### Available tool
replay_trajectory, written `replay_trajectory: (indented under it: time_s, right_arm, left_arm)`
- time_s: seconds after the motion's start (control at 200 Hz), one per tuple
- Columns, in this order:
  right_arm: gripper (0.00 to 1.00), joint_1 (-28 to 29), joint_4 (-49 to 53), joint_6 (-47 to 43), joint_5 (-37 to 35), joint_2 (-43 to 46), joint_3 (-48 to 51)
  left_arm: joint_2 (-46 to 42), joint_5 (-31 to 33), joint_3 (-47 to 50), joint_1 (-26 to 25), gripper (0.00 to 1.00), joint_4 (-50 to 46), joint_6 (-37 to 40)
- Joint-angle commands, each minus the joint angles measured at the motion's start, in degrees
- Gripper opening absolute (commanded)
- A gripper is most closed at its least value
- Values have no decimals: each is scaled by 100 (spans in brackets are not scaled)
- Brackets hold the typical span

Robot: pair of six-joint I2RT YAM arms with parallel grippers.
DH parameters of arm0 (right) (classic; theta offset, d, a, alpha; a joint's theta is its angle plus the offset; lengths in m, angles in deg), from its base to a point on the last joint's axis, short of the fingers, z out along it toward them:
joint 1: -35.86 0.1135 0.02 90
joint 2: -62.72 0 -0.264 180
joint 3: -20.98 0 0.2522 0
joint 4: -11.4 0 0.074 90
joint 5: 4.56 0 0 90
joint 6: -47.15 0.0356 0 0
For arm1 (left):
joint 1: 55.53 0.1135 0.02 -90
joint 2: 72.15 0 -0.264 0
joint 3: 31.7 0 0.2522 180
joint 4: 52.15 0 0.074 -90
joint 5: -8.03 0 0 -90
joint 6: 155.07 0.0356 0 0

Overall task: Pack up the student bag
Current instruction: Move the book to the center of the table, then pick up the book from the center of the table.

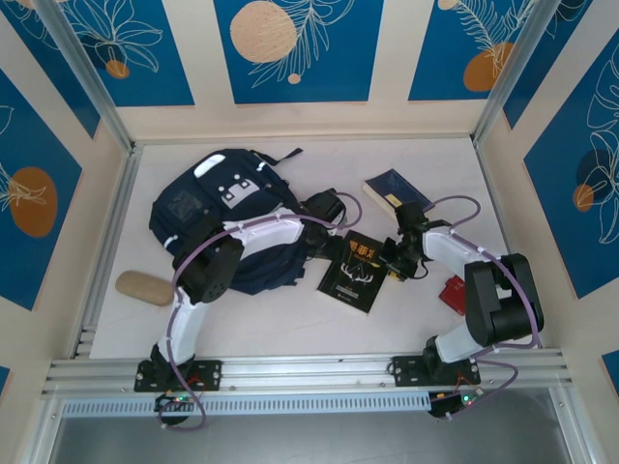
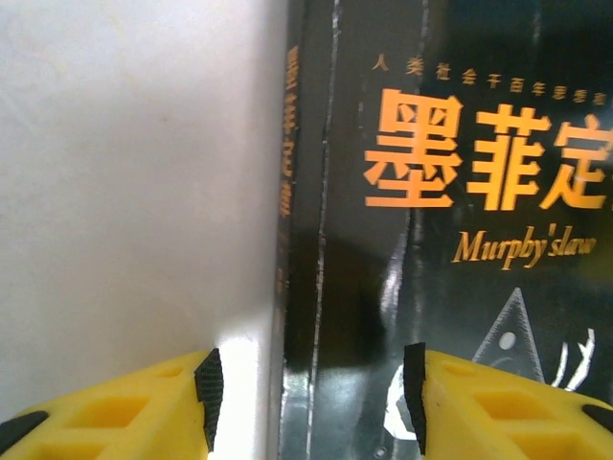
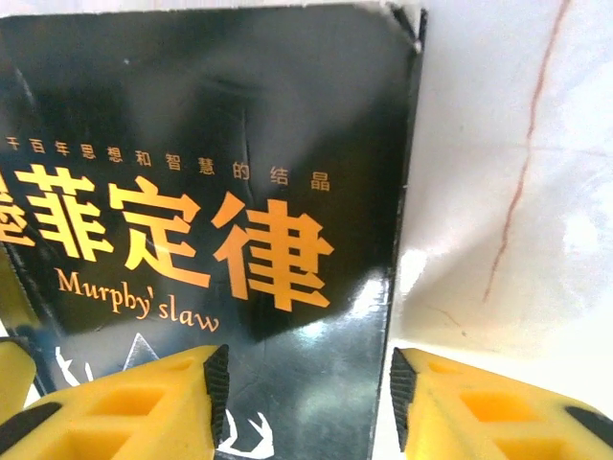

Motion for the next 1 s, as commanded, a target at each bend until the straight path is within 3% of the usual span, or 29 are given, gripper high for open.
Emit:
replay_trajectory:
  time_s: [0.0, 0.5, 0.8, 0.995]
  right_arm:
    - [53, 25, 313, 49, -214, 25, -11]
    - [46, 359, 339, 179, 90, -446, -337]
    - [38, 529, 479, 175, 652, 33, -722]
    - [27, 714, 772, 437, 9, 289, -755]
  left_arm:
    - [167, 219, -160, -77, 53, -286, -16]
    - [684, 837, -240, -206, 44, -729, -127]
    - [926, 972, -253, -329, 41, -894, -138]
    - [908, 1072, -252, -329, 39, -859, -132]
